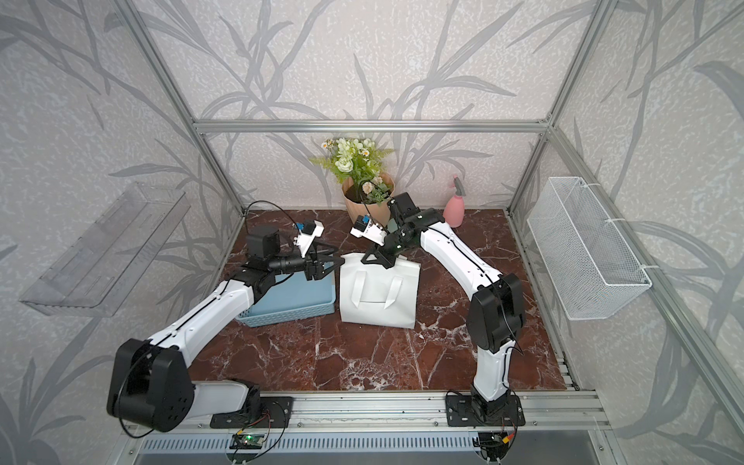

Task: Place the ice pack in the delivery bag
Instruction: Seal the delivery bag at the center of the board.

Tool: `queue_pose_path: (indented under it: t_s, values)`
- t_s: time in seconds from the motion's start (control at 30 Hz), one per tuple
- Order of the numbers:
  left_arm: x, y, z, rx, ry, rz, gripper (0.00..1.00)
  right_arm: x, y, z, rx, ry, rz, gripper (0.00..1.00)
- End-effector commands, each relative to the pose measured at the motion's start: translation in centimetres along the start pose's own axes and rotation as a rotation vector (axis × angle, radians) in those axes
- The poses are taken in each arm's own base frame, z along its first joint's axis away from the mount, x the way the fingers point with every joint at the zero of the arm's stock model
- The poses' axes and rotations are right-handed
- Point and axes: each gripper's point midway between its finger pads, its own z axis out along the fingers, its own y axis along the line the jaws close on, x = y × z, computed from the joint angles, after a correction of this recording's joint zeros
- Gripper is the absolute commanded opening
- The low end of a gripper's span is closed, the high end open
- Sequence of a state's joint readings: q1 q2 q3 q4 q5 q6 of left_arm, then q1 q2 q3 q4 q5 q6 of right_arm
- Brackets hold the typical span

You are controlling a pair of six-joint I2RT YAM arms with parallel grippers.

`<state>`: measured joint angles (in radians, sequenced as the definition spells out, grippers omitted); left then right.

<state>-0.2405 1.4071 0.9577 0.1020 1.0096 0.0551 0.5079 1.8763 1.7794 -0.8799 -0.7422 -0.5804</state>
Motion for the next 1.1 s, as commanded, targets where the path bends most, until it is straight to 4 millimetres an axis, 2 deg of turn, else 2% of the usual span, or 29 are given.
queue_pose_path:
  t_s: [0.0, 0.1, 0.13, 0.17, 0.2, 0.3, 0.43, 0.53, 0.63, 0.73, 0.83, 0.9, 1.03, 1.07]
  values:
    - [-0.4, -0.7, 1.8, 0.107, 0.021, -0.02, 0.61, 0.2, 1.4, -0.7, -0.009, 0.006, 0.021, 0.0]
    - [-0.4, -0.3, 2.8, 0.121, 0.028, -0.025, 0.46, 0.2, 1.6, -0.9, -0.008, 0.001, 0.02, 0.0]
    - [-0.3, -0.2, 3.1, 0.121, 0.028, -0.021, 0.33, 0.2, 1.6, -0.9, -0.007, 0.0, 0.021, 0.01]
    - [-0.1, -0.2, 3.2, 0.123, 0.032, -0.017, 0.23, 0.2, 1.6, -1.0, 0.002, 0.001, 0.023, 0.05]
    - [0.0, -0.3, 3.3, 0.127, 0.039, -0.015, 0.16, 0.3, 1.5, -1.1, 0.011, 0.006, 0.024, 0.14]
    - [0.4, -0.3, 3.1, 0.119, 0.05, -0.007, 0.11, 0.9, 1.3, -1.7, 0.056, 0.039, 0.026, 0.41]
    - [0.5, -0.3, 2.9, 0.108, 0.049, 0.005, 0.1, 2.4, 1.3, -2.9, 0.123, 0.072, 0.031, 0.47]
    - [0.5, -0.4, 2.8, 0.112, 0.049, 0.01, 0.1, 3.5, 1.4, -4.1, 0.151, 0.069, 0.057, 0.47]
    - [0.5, -0.5, 2.8, 0.117, 0.049, 0.01, 0.1, 4.9, 1.3, -4.5, 0.168, 0.08, 0.08, 0.41]
    - [0.4, -0.5, 2.8, 0.114, 0.048, 0.012, 0.1, 5.6, 1.2, -5.1, 0.19, 0.074, 0.091, 0.23]
    - [0.3, -0.5, 2.7, 0.115, 0.046, 0.013, 0.1, 5.8, 1.3, -5.1, 0.189, 0.055, 0.099, 0.14]
    - [0.4, -0.5, 2.8, 0.116, 0.046, 0.008, 0.1, 5.8, 1.4, -4.9, 0.172, 0.05, 0.103, 0.0]
    - [0.3, -0.5, 2.7, 0.109, 0.044, 0.002, 0.12, 5.3, 1.4, -4.7, 0.161, 0.029, 0.111, 0.0]
    - [0.3, -0.4, 2.7, 0.105, 0.044, 0.0, 0.15, 5.1, 1.3, -4.7, 0.167, 0.021, 0.116, 0.07]
